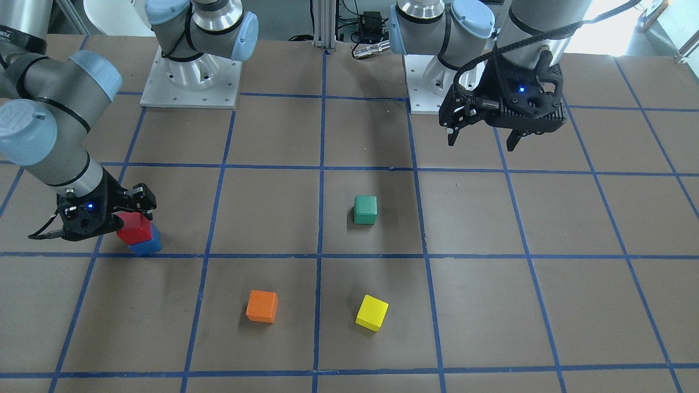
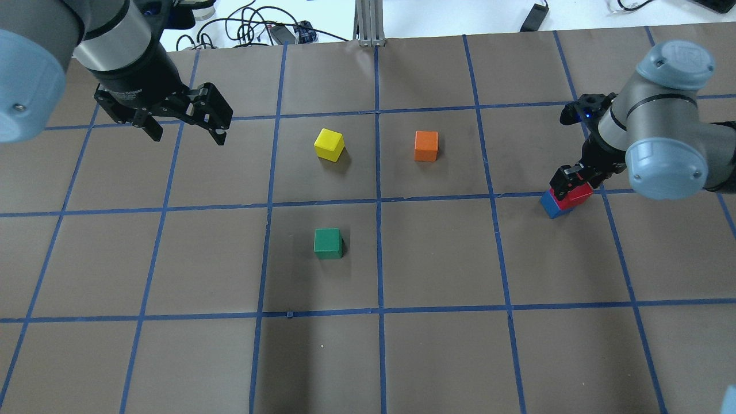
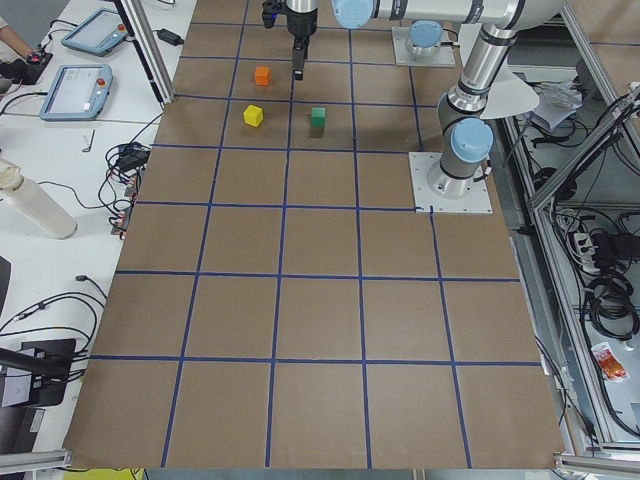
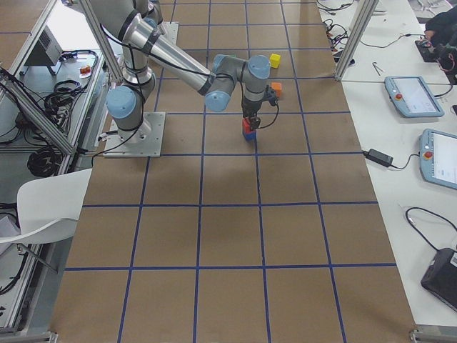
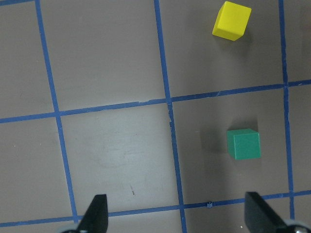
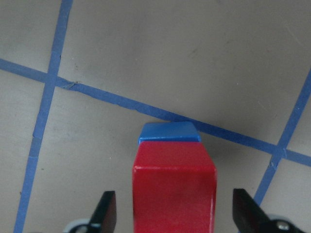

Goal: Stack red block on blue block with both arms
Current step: 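Lower the red cube onto the blue cube with the right gripper, then open the right gripper and lift it off the red cube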

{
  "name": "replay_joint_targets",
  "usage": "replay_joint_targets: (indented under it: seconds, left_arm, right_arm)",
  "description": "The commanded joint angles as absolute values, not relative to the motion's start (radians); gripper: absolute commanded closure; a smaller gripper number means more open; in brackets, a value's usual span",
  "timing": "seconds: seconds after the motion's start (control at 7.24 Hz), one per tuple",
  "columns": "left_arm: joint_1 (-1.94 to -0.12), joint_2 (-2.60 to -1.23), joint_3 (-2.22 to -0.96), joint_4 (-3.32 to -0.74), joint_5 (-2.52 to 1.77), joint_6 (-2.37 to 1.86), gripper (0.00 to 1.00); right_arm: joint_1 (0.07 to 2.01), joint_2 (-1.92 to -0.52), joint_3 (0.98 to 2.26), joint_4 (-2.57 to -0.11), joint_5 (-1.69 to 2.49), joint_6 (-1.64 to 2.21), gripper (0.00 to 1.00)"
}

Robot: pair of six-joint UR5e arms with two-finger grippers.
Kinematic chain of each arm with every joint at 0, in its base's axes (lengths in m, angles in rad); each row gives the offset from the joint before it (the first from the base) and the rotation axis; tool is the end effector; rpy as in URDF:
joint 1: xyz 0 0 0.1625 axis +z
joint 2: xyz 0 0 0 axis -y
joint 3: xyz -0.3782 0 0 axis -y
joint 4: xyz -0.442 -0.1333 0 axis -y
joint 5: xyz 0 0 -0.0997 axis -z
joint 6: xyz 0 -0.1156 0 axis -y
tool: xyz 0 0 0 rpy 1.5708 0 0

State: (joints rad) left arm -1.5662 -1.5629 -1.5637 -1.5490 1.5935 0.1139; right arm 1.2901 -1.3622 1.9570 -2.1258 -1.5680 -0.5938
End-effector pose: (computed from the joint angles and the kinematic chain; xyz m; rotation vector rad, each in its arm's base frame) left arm -0.1282 -0.5434 0.4355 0.1696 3.1116 -0.0551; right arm -0.0210 -0.5553 0.1654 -0.4866 3.0836 0.0544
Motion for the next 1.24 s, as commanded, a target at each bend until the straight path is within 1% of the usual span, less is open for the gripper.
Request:
replay_joint_targets:
  seconds: [0.0,0.14,0.28,0.55,0.69,0.83,1.11]
  left_arm:
    - [-1.566,-1.557,-1.566,-1.549,1.594,0.115,0.00]
    - [-1.566,-1.560,-1.562,-1.549,1.594,0.115,0.00]
    - [-1.565,-1.566,-1.551,-1.548,1.592,0.117,0.00]
    - [-1.565,-1.568,-1.551,-1.548,1.592,0.117,0.00]
    - [-1.565,-1.566,-1.552,-1.549,1.592,0.117,0.00]
    - [-1.565,-1.562,-1.555,-1.549,1.592,0.117,0.00]
    - [-1.565,-1.562,-1.557,-1.548,1.594,0.117,0.00]
  right_arm:
    - [1.290,-1.370,1.944,-2.115,-1.571,-0.568,0.00]
    - [1.293,-1.385,1.901,-2.061,-1.574,-0.543,0.00]
    - [1.293,-1.396,1.811,-1.928,-1.574,-0.531,0.00]
    - [1.301,-1.413,1.569,-1.615,-1.569,-0.426,0.00]
    - [1.316,-1.429,1.475,-1.509,-1.568,-0.379,0.00]
    - [1.371,-1.428,1.438,-1.455,-1.566,-0.263,0.00]
    - [1.489,-1.434,1.434,-1.465,-1.571,-0.106,0.00]
